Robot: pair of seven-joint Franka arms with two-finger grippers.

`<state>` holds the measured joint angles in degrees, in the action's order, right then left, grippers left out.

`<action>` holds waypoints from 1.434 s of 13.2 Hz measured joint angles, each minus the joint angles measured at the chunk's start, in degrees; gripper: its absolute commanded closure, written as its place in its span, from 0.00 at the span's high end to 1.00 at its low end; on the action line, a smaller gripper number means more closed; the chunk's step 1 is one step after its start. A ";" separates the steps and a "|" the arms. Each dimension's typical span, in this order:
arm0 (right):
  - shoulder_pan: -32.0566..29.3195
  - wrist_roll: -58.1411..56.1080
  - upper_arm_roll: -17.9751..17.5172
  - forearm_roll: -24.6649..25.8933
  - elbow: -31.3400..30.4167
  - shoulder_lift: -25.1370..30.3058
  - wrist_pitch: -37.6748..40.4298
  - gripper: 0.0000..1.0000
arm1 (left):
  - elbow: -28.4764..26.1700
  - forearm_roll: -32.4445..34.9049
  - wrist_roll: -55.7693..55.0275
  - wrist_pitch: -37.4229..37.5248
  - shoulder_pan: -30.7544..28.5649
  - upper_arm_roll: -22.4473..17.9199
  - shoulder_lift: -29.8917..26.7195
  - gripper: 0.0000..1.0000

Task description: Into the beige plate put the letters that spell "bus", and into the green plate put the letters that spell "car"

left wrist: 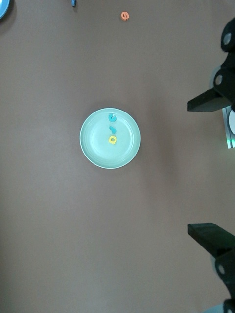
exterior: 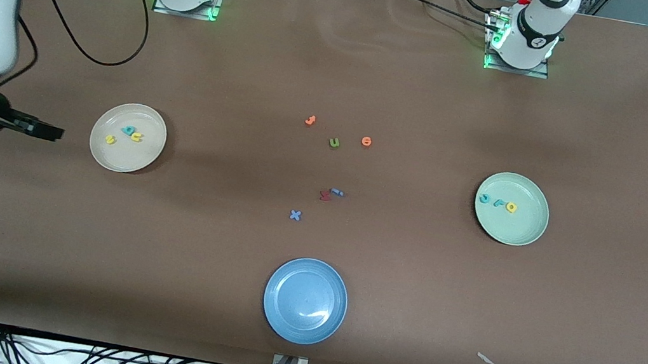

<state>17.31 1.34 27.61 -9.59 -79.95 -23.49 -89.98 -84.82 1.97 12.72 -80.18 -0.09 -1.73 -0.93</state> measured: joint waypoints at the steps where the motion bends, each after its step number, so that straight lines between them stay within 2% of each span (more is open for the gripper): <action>1: 0.00 -0.51 0.23 0.00 2.36 0.85 0.93 0.99 | 0.89 -0.05 -0.18 0.24 0.01 0.16 1.59 1.00; 3: 0.00 -0.91 0.40 0.00 4.60 3.68 1.97 0.99 | 1.43 -0.10 -1.31 0.43 0.11 0.27 2.94 1.00; 7: -0.08 -1.26 0.68 0.26 4.86 8.37 1.79 1.00 | 2.04 -0.11 -2.38 1.64 0.32 0.39 2.98 1.00; 9: -0.70 -1.39 0.13 1.93 4.87 9.94 1.73 1.00 | 2.06 -0.11 -2.42 2.00 0.24 0.36 2.98 1.00; 13: -7.59 -1.64 -9.18 8.19 4.55 13.08 1.95 0.97 | 2.07 -0.11 -2.44 2.12 0.26 0.37 2.98 1.00; 19: -8.97 -1.59 -15.11 12.04 -2.82 15.88 -2.05 0.97 | 2.07 -0.11 -2.49 2.24 0.12 0.31 2.98 1.00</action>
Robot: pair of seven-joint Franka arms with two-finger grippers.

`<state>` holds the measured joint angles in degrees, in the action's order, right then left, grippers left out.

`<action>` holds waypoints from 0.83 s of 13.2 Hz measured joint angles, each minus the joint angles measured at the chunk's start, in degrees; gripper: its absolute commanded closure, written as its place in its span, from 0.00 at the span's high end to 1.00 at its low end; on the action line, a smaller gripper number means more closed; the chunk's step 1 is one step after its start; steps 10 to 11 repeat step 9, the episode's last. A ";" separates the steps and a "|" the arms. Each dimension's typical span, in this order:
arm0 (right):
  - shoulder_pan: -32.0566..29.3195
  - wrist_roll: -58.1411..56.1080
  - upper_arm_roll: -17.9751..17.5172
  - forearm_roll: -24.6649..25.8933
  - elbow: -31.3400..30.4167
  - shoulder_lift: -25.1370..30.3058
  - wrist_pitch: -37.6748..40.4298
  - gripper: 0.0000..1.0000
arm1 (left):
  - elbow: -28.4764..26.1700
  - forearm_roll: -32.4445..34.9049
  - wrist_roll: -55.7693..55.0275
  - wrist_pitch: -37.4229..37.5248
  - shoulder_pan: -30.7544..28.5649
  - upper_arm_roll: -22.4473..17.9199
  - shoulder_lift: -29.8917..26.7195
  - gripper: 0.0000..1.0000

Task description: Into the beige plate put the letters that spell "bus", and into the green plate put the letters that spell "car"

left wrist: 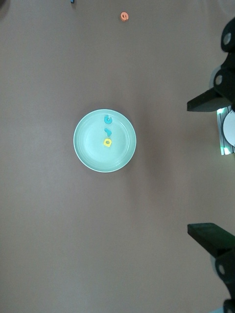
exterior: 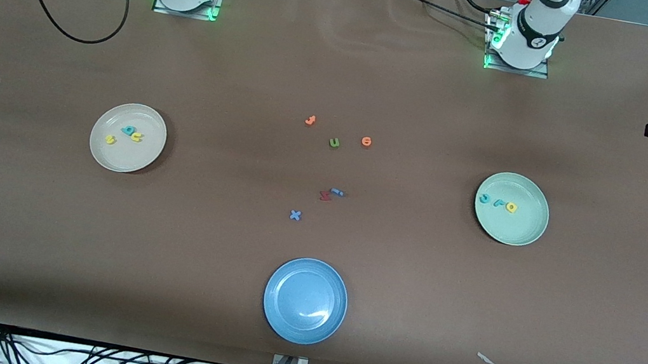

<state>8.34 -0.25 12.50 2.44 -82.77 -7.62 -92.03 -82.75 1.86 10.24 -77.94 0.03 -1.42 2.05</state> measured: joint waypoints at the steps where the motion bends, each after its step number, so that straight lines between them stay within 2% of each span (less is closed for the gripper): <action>1: -0.44 0.04 -0.94 0.43 -0.26 0.08 -0.42 0.98 | 0.00 0.00 0.00 0.02 0.00 0.00 0.00 1.00; 11: -0.98 0.12 -1.85 0.55 -0.73 2.67 1.38 0.99 | 0.00 0.00 -0.03 0.13 -0.01 0.00 0.01 1.00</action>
